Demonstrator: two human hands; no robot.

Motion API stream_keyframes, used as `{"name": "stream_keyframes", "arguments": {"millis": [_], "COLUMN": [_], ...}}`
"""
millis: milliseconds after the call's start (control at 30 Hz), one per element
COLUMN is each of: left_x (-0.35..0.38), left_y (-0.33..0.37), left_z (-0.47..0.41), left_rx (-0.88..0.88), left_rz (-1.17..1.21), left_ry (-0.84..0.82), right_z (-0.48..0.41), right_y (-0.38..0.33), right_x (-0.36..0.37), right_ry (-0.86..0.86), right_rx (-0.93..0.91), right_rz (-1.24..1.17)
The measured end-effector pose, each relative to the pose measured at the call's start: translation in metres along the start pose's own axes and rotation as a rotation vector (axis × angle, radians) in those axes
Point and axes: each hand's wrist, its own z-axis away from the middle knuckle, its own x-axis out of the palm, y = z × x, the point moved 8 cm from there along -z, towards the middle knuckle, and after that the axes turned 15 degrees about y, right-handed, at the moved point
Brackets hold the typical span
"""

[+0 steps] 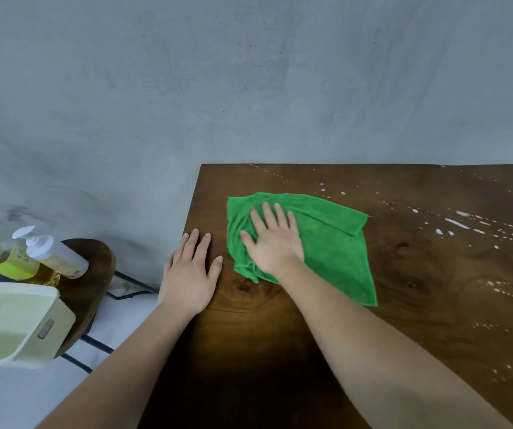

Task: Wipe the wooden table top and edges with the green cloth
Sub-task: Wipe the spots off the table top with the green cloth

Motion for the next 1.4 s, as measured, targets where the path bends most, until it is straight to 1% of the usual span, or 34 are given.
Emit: {"name": "stream_keyframes", "arguments": {"millis": [67,167,267,333,400,500,667,733,800,867,933,1000,1133,1233,1300,1400], "left_x": [0.0,0.001,0.001,0.001,0.0,0.001,0.003,0.003,0.003,0.004,0.003,0.003,0.003,0.003,0.001,0.0], "left_y": [0.0,-0.001,0.001,0.001,0.001,0.002,0.0,0.0,0.0,0.0,-0.001,-0.002,-0.001,-0.001,-0.001,-0.001], "left_z": [0.002,0.003,0.002,0.001,0.001,0.0,0.0,0.0,0.0,-0.001,-0.001,-0.001,-0.001,-0.001,0.0,0.0], "left_rx": [-0.001,-0.004,-0.011,-0.018,-0.025,-0.035,-0.034,-0.034,-0.03,-0.028,-0.026,-0.021,-0.016,-0.011,-0.004,-0.003], "left_rz": [0.003,-0.008,-0.004,-0.006,-0.018,-0.029,-0.037,-0.038,-0.039,-0.033,-0.029,-0.031,-0.031,-0.03,-0.024,-0.017], "left_ry": [0.011,0.023,0.029,0.034,0.031,0.027,0.02,0.025,0.029,0.031,0.034,0.04,0.043,0.053,0.067,0.075], "right_z": [-0.012,-0.028,-0.041,-0.05,-0.059,-0.066,-0.055,-0.045,-0.038,-0.041,-0.052,-0.068,-0.099,-0.115,-0.123,-0.129], "right_y": [-0.022,-0.028,-0.01,0.018,0.061,0.142,0.275,0.309,0.318,0.305,0.272,0.224,0.107,0.025,-0.021,-0.07], "right_x": [0.008,0.014,0.009,0.003,-0.004,-0.015,-0.034,-0.038,-0.036,-0.034,-0.028,-0.019,0.002,0.017,0.025,0.032], "right_ry": [-0.025,-0.063,-0.08,-0.071,-0.047,0.0,0.056,0.069,0.068,0.071,0.072,0.065,0.031,0.003,-0.008,-0.051], "right_rx": [-0.091,-0.224,-0.318,-0.315,-0.251,-0.105,0.234,0.379,0.486,0.54,0.532,0.46,0.282,0.205,0.132,-0.056], "right_rz": [-0.016,-0.019,-0.035,-0.027,-0.003,0.042,0.061,0.07,0.073,0.094,0.109,0.113,0.092,0.068,0.052,0.004]}}
